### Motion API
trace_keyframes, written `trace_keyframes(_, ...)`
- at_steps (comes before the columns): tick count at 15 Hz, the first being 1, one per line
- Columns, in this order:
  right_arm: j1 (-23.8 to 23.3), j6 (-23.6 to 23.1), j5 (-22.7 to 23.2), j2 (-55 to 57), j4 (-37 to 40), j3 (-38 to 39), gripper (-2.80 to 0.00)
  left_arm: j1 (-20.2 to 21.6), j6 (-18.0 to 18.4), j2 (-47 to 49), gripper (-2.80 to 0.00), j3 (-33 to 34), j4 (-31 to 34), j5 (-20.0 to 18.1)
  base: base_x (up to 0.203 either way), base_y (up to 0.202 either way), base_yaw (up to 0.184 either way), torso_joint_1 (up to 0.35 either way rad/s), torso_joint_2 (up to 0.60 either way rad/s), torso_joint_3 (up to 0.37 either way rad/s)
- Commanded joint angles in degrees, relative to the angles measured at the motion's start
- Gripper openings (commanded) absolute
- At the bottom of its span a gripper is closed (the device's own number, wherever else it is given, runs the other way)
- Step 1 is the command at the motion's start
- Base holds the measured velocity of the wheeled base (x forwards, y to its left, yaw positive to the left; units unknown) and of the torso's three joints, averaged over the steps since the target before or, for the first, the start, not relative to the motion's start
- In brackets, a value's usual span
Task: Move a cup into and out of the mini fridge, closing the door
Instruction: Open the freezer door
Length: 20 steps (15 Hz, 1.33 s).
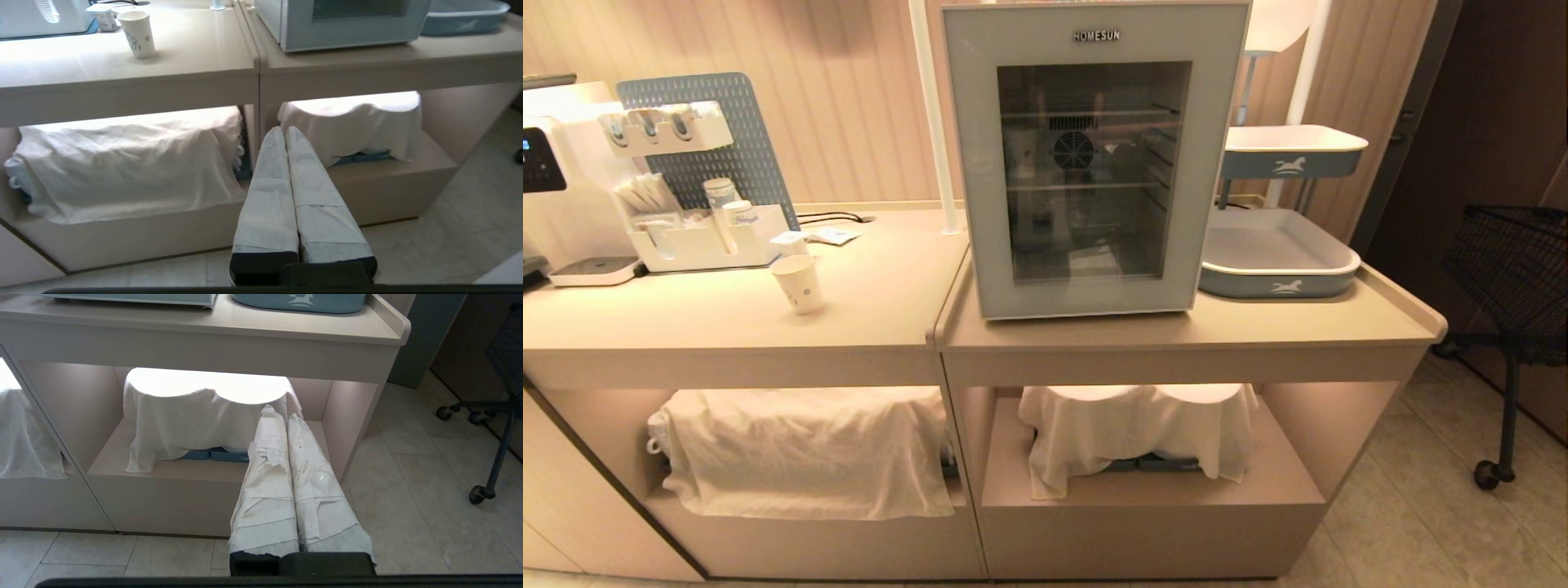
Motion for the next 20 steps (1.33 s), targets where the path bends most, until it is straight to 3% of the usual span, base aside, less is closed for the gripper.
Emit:
trace_keyframes(1,0.02,-0.06,0.06,0.0,-0.01,1.05,-2.8,-0.05,-1.37,13.31,-2.8,-8.62,1.14,-0.43,0.0,0.0,0.0,0.0,0.0,0.0)
trace_keyframes(4,0.03,-0.06,0.06,0.0,-0.01,1.05,-2.8,-0.12,-4.6,30.22,-2.8,-21.61,2.24,-2.21,0.0,0.0,0.0,0.0,0.0,0.0)
trace_keyframes(8,0.04,-0.06,0.06,0.0,-0.01,1.05,-2.8,0.01,-13.87,49.61,-2.8,-33.5,-0.65,-10.83,0.0,0.0,0.0,0.0,0.0,0.0)
trace_keyframes(9,0.04,-0.06,0.06,0.0,-0.01,1.05,-2.8,-0.02,-17.64,53.01,-2.8,-34.47,-4.33,-14.38,0.0,0.0,0.0,0.0,0.0,0.0)
trace_keyframes(11,-0.01,-0.06,0.06,0.0,-0.01,1.05,-2.8,0.32,-23.9,56.95,-2.8,-34.36,-13.38,-27.69,0.0,0.0,0.0,0.0,0.0,0.0)
trace_keyframes(12,-0.04,-0.06,0.06,0.0,-0.01,1.05,-2.8,0.48,-26.15,58.73,-2.8,-33.09,-18.14,-30.58,0.0,0.0,0.0,0.0,0.0,0.0)
trace_keyframes(15,0.04,-0.06,0.06,0.0,-0.01,1.05,-2.8,0.94,-29.52,64.06,-2.8,-31.35,-25.04,-32.36,0.0,0.0,0.0,0.0,0.0,0.0)
trace_keyframes(20,-0.03,-0.06,0.04,0.0,-0.01,1.05,-2.8,3.04,-30.56,77.73,-2.8,-35.63,-32.52,-30.86,0.0,0.0,0.0,0.0,0.0,0.0)
